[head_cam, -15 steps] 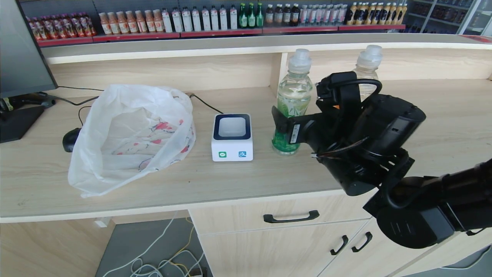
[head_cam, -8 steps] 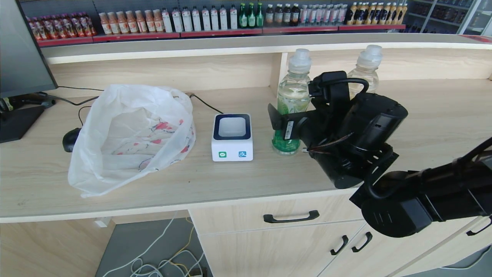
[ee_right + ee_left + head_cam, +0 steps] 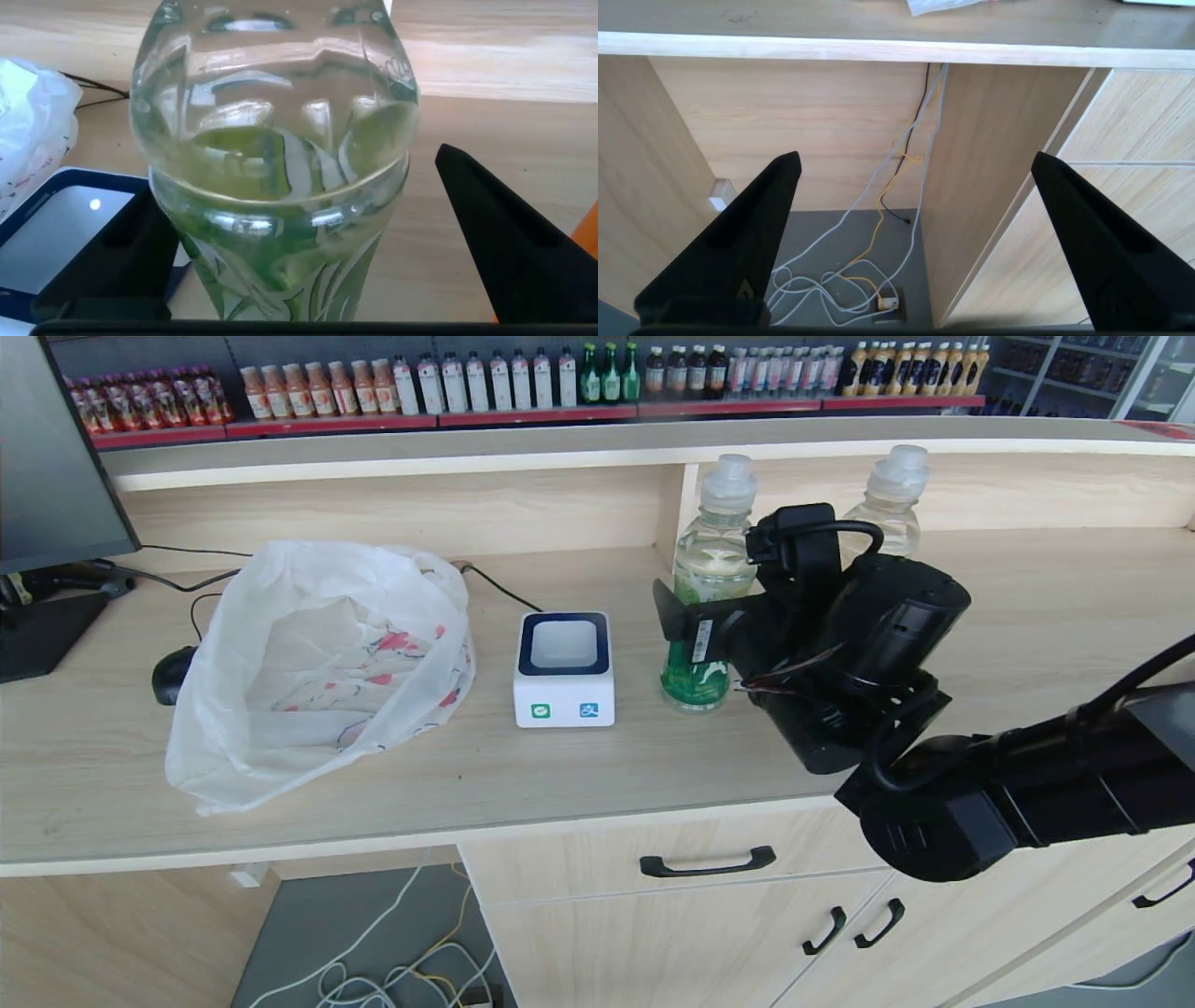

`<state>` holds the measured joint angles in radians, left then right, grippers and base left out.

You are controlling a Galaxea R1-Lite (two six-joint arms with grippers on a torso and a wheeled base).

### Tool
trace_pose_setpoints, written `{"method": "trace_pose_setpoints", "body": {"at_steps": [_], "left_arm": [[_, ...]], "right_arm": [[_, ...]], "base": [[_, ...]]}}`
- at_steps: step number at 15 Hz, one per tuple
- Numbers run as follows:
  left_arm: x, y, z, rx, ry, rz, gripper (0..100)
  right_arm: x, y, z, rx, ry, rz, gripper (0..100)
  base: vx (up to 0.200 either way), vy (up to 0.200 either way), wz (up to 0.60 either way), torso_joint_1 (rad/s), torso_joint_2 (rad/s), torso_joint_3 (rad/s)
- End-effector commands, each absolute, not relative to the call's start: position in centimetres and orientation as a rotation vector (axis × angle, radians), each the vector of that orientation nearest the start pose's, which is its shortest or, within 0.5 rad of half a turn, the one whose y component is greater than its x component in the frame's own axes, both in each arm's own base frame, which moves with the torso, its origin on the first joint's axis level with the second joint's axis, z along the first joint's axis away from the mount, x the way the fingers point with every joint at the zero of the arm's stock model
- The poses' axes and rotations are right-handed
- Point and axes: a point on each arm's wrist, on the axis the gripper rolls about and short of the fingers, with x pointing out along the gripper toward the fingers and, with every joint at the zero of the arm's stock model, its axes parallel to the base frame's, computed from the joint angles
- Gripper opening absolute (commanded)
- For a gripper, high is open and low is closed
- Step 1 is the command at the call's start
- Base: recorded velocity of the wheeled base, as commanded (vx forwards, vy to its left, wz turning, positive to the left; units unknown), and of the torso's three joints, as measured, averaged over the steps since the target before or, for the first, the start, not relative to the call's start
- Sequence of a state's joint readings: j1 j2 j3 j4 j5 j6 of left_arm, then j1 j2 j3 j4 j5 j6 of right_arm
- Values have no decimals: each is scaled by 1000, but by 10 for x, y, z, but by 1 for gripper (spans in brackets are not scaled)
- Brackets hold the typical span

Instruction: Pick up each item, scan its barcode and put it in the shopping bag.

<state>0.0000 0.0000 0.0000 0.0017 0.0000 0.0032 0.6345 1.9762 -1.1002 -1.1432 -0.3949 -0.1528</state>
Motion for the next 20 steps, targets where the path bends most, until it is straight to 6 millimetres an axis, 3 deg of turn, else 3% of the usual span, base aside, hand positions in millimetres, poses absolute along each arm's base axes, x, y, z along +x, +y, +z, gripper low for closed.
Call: {"method": "trace_pose_setpoints", "body": {"at_steps": [1,20], "left_arm": [[-23,0,75,3,2,0,100],[-23,0,75,3,2,0,100]], "right_arm": [[323,220,216,-27,-257,207,100],[330,218,220,-26,-278,203,100]], "base": [[0,0,0,0,0,0],[0,0,0,0,0,0]]}}
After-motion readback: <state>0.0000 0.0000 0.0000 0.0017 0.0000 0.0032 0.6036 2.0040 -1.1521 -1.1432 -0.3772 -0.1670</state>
